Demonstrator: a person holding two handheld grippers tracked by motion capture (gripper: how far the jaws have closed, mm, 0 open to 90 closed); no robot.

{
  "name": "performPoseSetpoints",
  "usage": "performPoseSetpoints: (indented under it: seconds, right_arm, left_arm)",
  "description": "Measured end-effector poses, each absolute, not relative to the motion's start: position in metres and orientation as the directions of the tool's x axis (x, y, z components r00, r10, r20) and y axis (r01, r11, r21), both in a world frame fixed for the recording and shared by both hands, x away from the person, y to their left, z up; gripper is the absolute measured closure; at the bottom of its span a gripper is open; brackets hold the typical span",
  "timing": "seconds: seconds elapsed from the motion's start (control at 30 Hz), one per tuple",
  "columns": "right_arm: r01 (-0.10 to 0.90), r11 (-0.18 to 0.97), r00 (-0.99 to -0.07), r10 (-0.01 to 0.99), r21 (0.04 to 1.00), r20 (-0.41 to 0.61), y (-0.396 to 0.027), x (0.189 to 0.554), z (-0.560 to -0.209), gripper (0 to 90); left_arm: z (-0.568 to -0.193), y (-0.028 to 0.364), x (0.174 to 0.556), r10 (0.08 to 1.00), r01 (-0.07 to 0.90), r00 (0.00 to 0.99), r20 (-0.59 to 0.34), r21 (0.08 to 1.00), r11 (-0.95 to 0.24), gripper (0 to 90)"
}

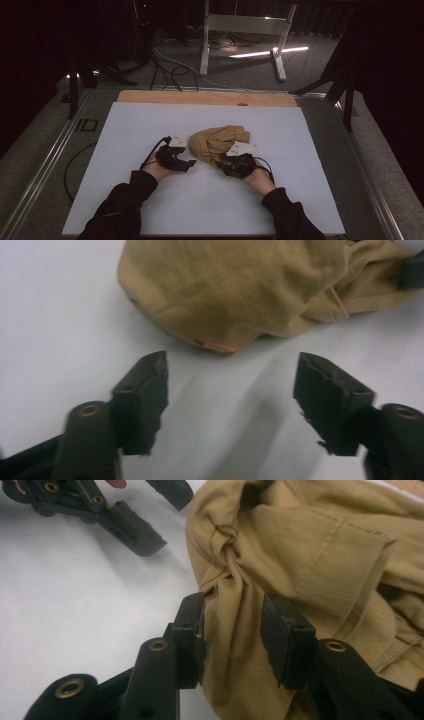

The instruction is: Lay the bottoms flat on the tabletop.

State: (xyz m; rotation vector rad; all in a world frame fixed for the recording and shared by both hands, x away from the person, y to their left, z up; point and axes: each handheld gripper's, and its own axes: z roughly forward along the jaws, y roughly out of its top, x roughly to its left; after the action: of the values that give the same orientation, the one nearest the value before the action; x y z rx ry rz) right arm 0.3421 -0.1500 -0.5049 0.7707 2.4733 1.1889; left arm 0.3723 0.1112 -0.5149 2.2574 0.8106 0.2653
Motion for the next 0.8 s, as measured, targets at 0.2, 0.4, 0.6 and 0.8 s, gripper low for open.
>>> performPoseSetpoints:
  seconds: [0.2, 0.4, 0.6, 0.8]
  right_arm:
    - [0.322, 0.552, -0.806, 0.586, 0.769, -0.083, -0.149, 0.345, -0.506, 89.2]
    - [0.317, 0.539, -0.802, 0.591, 0.78, -0.083, -0.153, 0.346, -0.502, 89.7]
    - [0.31, 0.52, -0.797, 0.599, 0.796, -0.082, -0.16, 0.344, -0.497, 90.0]
    - [0.297, 0.505, -0.794, 0.602, 0.811, -0.084, -0.17, 0.341, -0.489, 90.0]
  left_arm:
    - [-0.521, 0.104, 0.38, 0.629, 0.488, 0.776, -0.049, 0.679, -0.549, 46.2]
    - [-0.518, 0.099, 0.381, 0.634, 0.472, 0.773, -0.017, 0.684, -0.556, 72.9]
    - [-0.506, 0.099, 0.376, 0.618, 0.44, 0.786, -0.012, 0.713, -0.546, 86.5]
    - [-0.493, 0.101, 0.366, 0.602, 0.405, 0.799, 0.011, 0.73, -0.551, 87.3]
